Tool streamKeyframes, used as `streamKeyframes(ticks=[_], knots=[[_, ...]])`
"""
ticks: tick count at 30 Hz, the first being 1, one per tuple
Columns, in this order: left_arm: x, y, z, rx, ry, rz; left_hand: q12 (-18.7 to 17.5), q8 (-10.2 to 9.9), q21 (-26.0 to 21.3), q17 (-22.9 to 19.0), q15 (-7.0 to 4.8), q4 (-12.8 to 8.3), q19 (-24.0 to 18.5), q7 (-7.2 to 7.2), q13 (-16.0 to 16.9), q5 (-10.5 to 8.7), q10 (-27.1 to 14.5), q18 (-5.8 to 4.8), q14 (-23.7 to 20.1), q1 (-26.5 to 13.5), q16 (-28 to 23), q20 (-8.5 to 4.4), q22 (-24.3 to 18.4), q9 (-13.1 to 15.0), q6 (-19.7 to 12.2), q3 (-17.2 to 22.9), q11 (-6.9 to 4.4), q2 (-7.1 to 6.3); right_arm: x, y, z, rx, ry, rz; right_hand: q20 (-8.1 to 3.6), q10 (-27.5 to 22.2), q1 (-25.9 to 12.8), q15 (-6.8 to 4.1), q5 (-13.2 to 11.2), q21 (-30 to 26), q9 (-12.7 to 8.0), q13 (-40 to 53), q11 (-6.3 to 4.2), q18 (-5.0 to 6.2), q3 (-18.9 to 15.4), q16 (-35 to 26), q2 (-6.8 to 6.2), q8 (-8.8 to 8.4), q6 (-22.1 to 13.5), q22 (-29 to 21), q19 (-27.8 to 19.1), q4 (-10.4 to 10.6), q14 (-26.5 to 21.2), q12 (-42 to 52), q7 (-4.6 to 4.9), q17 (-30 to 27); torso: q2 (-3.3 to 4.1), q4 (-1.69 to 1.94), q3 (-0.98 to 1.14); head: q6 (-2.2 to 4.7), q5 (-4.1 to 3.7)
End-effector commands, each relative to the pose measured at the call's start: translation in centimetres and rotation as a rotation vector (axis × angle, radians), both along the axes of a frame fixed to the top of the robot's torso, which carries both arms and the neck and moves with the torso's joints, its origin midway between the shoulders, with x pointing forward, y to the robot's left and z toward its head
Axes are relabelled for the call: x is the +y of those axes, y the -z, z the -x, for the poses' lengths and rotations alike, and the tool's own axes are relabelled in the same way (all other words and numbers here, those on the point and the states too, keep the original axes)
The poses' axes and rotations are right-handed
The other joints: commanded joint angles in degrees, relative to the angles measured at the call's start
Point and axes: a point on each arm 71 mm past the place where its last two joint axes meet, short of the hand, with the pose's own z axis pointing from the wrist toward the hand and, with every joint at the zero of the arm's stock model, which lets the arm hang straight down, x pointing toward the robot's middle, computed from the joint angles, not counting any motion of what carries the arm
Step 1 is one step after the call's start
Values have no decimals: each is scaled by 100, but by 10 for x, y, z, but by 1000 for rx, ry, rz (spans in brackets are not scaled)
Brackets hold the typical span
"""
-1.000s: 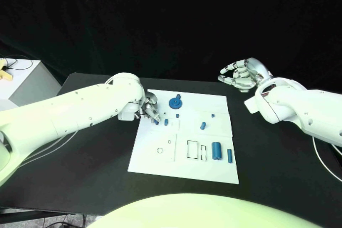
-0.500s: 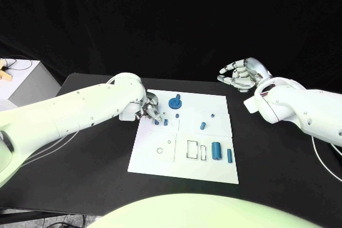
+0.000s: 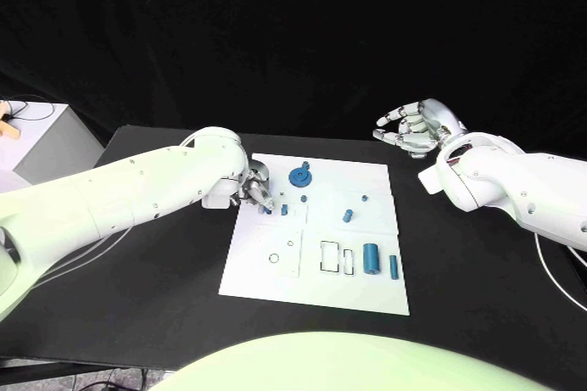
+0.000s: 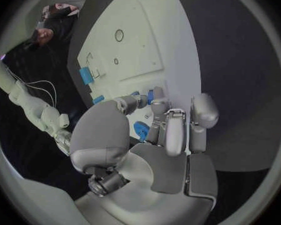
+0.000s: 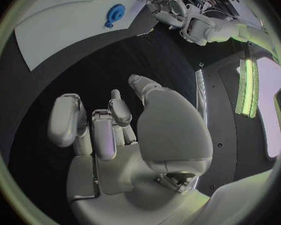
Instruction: Assemble the parts on the task board
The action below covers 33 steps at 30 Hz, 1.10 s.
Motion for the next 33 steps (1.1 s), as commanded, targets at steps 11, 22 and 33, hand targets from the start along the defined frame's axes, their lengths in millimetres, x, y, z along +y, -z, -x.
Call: streamKeyframes(ticks=[11,22,33], knots=[[7,7,2,-23,-6,-36,-4,39,54,944,-50,-1126,33,-13,39,53,41,-51,423,7,56,-3,40,18,40,1066,-41,69,1,0,0,-3,-15,4,-12,21,38,31,24,-37,9,2,-1,81,-3,-7,18,34,-52,417,11,35,263,8,4,496,0,2,4,-1,9],[4,8,4,13,-14,-3,11,33,56,970,-53,-1140,32,-17,73,79,67,-51,433,8,69,-4,40,21,58,1068,-44,63,1,0,0,-2,-15,4,-12,21,38,31,24,-37,9,2,-1,81,-3,-7,18,34,-52,417,11,35,263,8,4,496,3,-8,5,-1,17],[5,10,7,81,-40,43,178,-35,201,1207,-91,-1271,156,-66,464,731,357,-88,510,-173,182,-41,235,79,263,1055,-91,17,1,0,0,-2,-15,4,-12,21,38,31,24,-37,9,2,-1,81,-3,-7,18,34,-52,417,11,35,263,8,4,496,-4,-4,13,-1,21]])
